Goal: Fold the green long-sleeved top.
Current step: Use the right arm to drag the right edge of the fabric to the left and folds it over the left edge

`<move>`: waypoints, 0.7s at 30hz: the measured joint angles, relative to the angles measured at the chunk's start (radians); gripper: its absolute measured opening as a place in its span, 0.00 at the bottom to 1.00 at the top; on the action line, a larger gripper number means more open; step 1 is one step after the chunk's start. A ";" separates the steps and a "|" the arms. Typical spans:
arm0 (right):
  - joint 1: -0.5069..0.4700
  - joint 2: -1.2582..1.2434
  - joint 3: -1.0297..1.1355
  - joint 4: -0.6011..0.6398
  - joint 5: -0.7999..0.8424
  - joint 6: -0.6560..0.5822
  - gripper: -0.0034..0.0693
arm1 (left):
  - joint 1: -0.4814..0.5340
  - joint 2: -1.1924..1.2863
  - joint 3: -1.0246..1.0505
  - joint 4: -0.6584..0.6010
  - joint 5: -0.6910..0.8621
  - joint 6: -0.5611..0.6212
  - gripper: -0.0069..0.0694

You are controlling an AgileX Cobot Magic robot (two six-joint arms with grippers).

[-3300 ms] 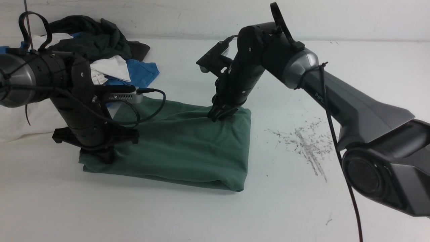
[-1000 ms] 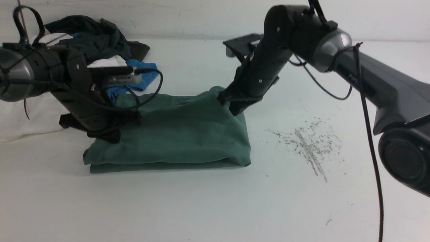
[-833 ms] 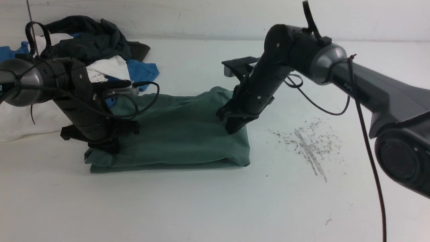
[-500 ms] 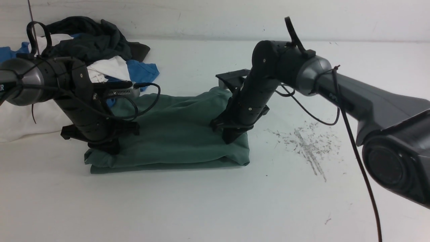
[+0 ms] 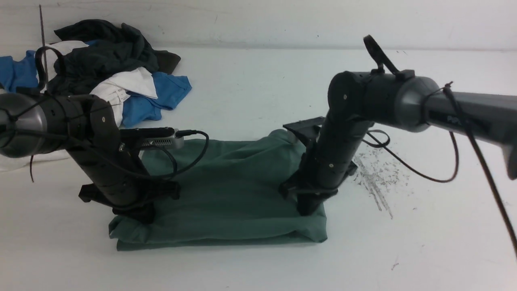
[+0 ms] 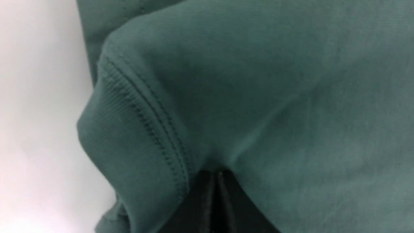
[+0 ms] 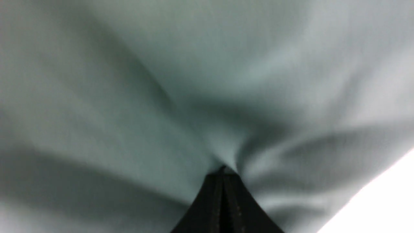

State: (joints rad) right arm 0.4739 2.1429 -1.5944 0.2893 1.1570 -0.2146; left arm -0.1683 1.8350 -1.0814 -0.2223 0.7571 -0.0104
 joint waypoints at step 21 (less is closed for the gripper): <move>-0.002 -0.603 0.278 -0.216 0.017 0.232 0.03 | -0.058 -0.569 0.119 -0.031 0.159 0.035 0.09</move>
State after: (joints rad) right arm 0.4722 1.5398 -1.3160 0.0737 1.1744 0.0170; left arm -0.2267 1.2661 -0.9625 -0.2532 0.9164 0.0247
